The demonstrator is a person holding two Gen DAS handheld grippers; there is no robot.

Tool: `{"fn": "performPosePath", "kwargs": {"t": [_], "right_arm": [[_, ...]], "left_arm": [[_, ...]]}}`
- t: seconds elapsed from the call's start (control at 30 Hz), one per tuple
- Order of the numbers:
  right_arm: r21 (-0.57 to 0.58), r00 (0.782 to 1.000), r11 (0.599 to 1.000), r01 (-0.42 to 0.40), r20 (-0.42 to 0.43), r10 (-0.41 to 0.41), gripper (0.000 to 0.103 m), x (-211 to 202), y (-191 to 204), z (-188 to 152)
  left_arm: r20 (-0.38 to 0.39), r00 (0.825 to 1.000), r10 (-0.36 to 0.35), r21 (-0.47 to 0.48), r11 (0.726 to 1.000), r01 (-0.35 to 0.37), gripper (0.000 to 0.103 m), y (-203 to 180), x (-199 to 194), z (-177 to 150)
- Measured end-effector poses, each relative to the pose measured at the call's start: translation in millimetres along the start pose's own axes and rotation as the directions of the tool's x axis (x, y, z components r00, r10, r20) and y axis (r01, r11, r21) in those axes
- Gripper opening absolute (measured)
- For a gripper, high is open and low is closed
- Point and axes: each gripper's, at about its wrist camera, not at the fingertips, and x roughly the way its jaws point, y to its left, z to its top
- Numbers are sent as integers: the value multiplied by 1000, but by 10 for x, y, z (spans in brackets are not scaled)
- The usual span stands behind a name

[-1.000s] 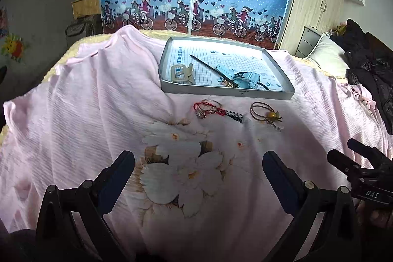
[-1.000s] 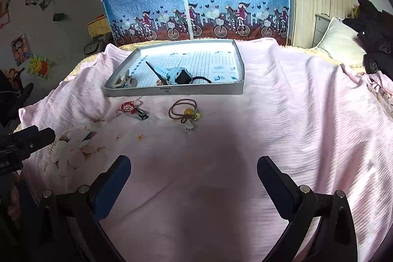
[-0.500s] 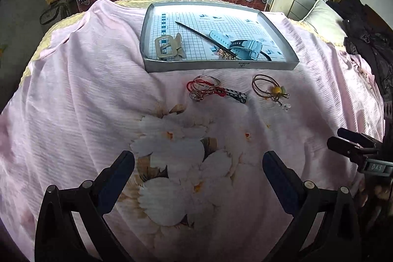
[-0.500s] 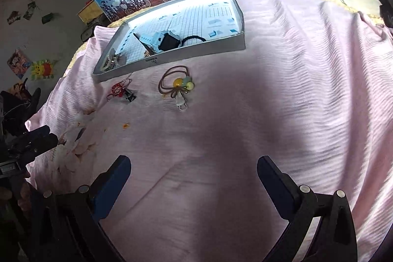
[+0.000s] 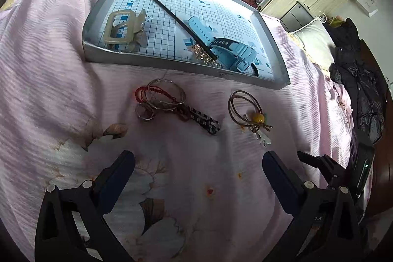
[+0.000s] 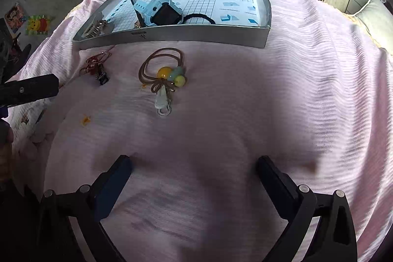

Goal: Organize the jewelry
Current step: 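Move the left tool toward the black beaded clip while the right tool approaches the white clip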

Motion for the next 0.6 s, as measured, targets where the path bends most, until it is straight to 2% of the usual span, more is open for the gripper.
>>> {"fn": "performPosePath", "kwargs": {"t": [0.13, 0.27, 0.3, 0.4, 0.43, 0.6], "right_arm": [[-3, 999, 1000, -22, 42, 22, 85, -28, -11, 48], [33, 994, 996, -84, 70, 82, 71, 0, -61, 124], [34, 993, 995, -92, 79, 89, 68, -1, -66, 142], [23, 987, 992, -121, 110, 117, 52, -7, -28, 191], [17, 985, 991, -132, 118, 129, 47, -6, -9, 205], [-32, 983, 991, -132, 121, 135, 42, 43, 99, 238]], "left_arm": [[18, 1000, 5, 55, 998, -6, 87, -74, 28, 9], [38, 998, -53, 71, 996, 50, 81, -122, 144, -24], [36, 998, -57, 79, 995, 54, 73, -149, 184, -26], [35, 999, -33, 117, 993, 29, 60, -199, 273, -20], [40, 999, -23, 126, 992, 18, 59, -220, 292, -23], [58, 998, -13, 123, 992, 5, 58, -236, 375, 1]]}}
